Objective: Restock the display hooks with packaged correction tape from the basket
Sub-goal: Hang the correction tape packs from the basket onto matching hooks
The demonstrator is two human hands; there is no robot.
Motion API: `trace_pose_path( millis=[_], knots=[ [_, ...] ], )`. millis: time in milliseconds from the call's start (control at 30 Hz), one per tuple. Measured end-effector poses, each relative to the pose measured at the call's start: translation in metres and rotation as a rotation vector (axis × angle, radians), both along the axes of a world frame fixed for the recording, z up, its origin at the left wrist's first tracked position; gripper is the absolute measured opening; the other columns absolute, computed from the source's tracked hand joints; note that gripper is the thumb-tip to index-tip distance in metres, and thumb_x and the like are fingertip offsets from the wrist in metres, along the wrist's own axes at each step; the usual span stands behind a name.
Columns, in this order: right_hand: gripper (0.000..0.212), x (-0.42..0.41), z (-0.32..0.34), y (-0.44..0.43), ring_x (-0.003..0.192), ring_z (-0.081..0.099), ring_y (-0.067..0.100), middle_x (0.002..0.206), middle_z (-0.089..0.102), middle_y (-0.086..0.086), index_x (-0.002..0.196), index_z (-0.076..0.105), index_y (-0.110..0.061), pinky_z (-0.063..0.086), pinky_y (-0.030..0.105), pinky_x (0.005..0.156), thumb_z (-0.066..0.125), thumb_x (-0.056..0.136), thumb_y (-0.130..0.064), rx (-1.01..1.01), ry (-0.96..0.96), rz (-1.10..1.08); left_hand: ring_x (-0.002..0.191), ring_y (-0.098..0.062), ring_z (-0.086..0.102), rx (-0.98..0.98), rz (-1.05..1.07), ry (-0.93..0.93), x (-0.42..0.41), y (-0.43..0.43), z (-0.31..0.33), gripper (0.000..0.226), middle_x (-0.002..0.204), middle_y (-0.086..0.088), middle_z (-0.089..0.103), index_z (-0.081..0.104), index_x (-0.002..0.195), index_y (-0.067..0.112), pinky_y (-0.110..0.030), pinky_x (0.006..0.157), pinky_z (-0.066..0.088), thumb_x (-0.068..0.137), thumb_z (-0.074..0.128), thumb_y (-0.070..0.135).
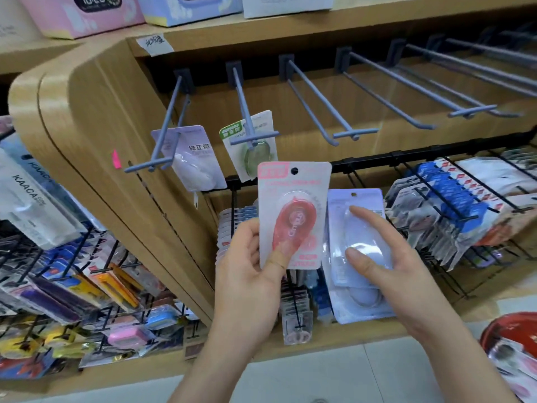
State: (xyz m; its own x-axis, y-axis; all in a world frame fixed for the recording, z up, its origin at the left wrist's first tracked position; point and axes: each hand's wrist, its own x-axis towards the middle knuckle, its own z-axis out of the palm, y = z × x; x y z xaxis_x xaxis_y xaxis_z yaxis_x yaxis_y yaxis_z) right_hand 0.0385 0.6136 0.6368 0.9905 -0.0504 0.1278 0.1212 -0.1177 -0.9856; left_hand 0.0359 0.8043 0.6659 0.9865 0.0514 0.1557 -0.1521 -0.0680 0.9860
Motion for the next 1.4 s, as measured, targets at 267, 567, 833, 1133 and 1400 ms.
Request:
trace_pose_path(
  millis=[267,567,833,1133,1400],
  knots=[
    [0.039,-0.001,0.003,-0.008,0.127,0.043,-0.015,0.126,0.054,-0.039,0.124,0.057,-0.043,0.033,0.004,0.099,0.061,0.089,-0.027,0.0,-0.137,-0.095,0.092,-0.009,0.072,0.082,-0.064,-0.013,0.017,-0.027,0.013,0.021,0.097,0.009,0.075,0.063,0.107,0.028,-0.039,0.083,0.059,0.087,0.071,0.028],
    [0.023,0.001,0.011,-0.007,0.106,0.061,-0.006,0.111,0.068,-0.027,0.103,0.072,-0.031,0.043,0.004,0.081,0.053,0.09,-0.03,0.035,-0.127,-0.041,0.077,-0.014,0.073,0.144,0.016,-0.097,0.018,-0.041,0.023,0.045,0.087,0.007,0.076,0.044,0.126,0.048,-0.052,0.069,0.059,0.092,0.068,0.033],
    [0.045,0.006,0.005,-0.021,0.124,0.051,-0.002,0.129,0.057,-0.024,0.126,0.051,-0.049,0.041,0.015,0.1,0.059,0.084,-0.034,-0.017,-0.117,-0.124,0.115,0.005,0.047,0.558,0.079,-0.174,0.046,-0.037,0.012,0.054,0.135,0.016,0.053,0.034,0.15,0.04,-0.012,0.086,0.039,0.1,0.054,0.031],
    [0.066,0.008,0.016,-0.022,0.092,0.072,0.005,0.11,0.074,-0.013,0.144,0.038,-0.042,0.055,0.016,0.063,0.064,0.088,-0.018,0.386,0.055,-0.19,0.12,-0.019,0.056,0.634,0.068,-0.064,0.089,-0.043,0.01,0.067,0.141,0.007,0.054,0.02,0.152,0.045,-0.044,0.095,0.052,0.098,0.055,0.027],
    [0.045,0.004,0.02,0.002,0.101,0.072,0.018,0.115,0.074,0.001,0.118,0.068,-0.035,0.057,0.024,0.075,0.076,0.08,-0.013,0.354,-0.018,0.221,0.094,-0.016,0.07,-0.045,-0.113,0.152,0.029,-0.044,0.013,0.023,0.102,0.002,0.074,0.067,0.107,0.023,-0.039,0.083,0.056,0.092,0.063,0.039]
  ],
)
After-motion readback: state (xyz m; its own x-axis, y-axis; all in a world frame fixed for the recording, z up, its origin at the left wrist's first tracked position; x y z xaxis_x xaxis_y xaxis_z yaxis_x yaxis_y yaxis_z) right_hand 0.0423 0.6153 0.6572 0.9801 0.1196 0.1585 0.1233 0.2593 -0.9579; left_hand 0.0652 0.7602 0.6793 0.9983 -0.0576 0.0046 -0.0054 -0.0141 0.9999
